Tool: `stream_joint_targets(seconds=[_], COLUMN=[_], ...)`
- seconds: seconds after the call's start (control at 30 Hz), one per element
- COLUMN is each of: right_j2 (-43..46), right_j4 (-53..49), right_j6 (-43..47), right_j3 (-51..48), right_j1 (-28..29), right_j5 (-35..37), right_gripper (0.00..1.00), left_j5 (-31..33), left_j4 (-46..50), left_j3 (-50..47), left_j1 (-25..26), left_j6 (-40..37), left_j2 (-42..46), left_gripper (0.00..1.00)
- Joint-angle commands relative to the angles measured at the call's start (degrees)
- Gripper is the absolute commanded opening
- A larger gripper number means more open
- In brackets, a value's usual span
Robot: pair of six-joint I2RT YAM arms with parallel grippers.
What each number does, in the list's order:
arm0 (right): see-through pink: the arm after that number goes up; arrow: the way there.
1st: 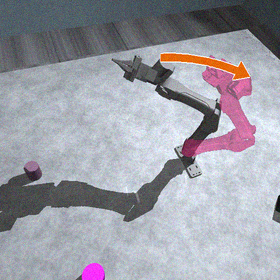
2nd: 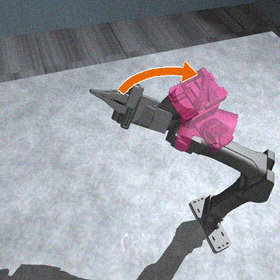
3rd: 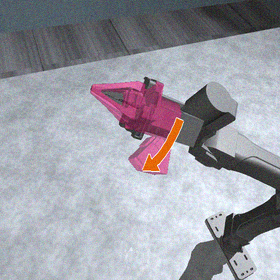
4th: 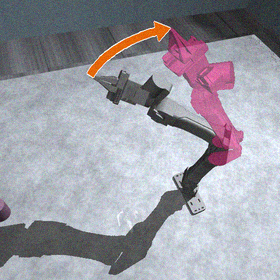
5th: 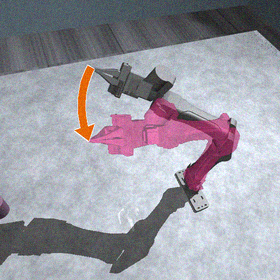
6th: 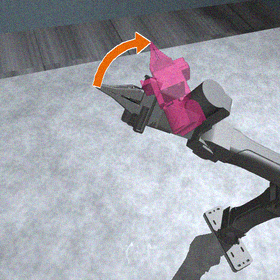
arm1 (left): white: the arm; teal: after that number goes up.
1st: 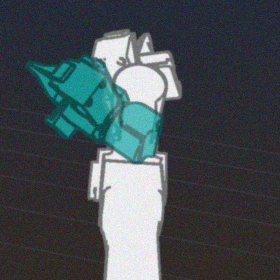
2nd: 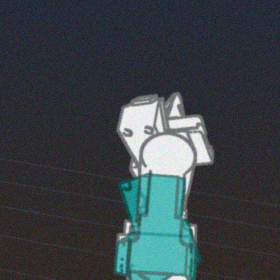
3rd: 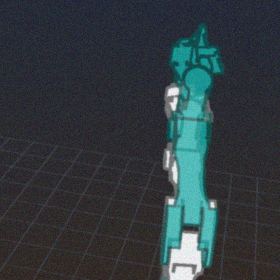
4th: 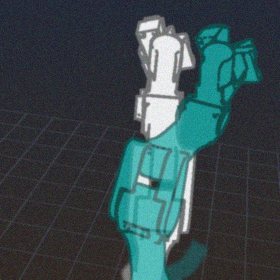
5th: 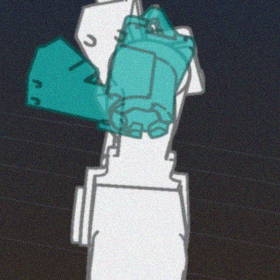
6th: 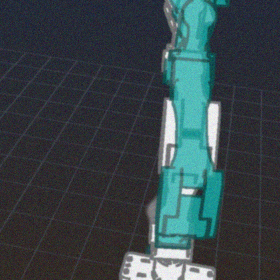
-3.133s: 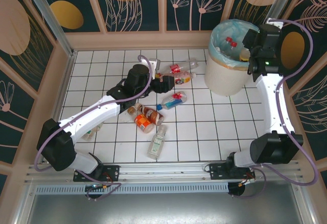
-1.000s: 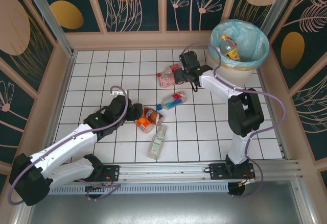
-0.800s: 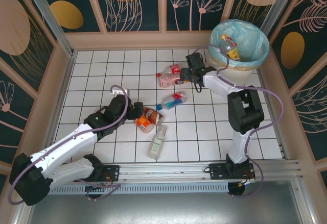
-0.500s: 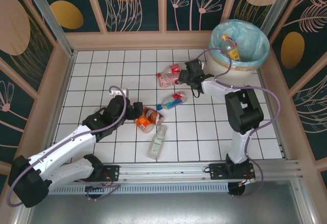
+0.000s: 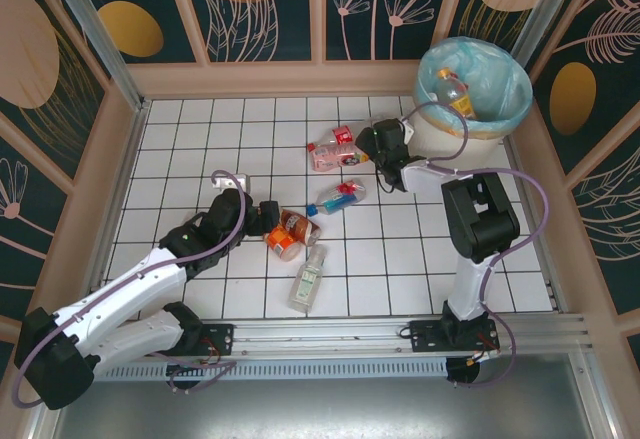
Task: Put the plastic bottles in the bin
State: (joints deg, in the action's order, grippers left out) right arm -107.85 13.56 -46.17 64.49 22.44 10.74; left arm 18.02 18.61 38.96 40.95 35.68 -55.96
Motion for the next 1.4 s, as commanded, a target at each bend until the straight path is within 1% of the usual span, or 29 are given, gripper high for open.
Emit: stream_joint_targets(seconds=[0.0, 0.2, 0.43, 0.53, 0.67, 0.9, 1.13, 1.37], right_j2=[-2.22, -4.72, -6.99, -7.72, -8.92, -9.84, -8.68, -4.73], right_j4=[4.70, 4.98, 5.15, 7.08, 9.64, 11.78, 15.60, 19.65], right_j6=[-7.79, -10.44, -11.91, -13.10, -14.34, -15.35, -17.18, -18.08], right_j3=[-0.77, 0.60, 0.51, -0.28, -0.50, -0.41, -3.05, -7.50], right_j1=[-2.21, -3.01, -2.94, -2.93, -2.84, -2.99, -3.34, -3.10], right_j5=[-1.26, -1.37, -1.07, -2.17, -4.41, -5.99, -7.32, -9.12], right_gripper=[0.76, 0.75, 0.76, 0.76, 0.74, 0.70, 0.56, 0.42], left_j5=[-0.28, -0.62, -0.65, -0.72, -1.56, -2.73, -2.82, -2.03], left_j4=[-1.56, -2.21, -4.51, -6.07, -5.28, -6.91, -6.18, -5.74], left_j3=[-0.64, -0.18, 3.65, 5.30, 8.97, 8.92, 10.38, 12.11], left_j1=[0.25, 0.25, 0.25, 0.25, 0.25, 0.26, 0.24, 0.27], left_j6=[0.80, 0.84, -3.63, -5.54, -7.59, -6.59, -7.29, -7.98], left_j2=[0.16, 0.59, 0.00, -1.32, -4.59, -5.45, -5.91, -5.44], left_gripper=[0.87, 0.87, 0.87, 0.87, 0.87, 0.87, 0.87, 0.87])
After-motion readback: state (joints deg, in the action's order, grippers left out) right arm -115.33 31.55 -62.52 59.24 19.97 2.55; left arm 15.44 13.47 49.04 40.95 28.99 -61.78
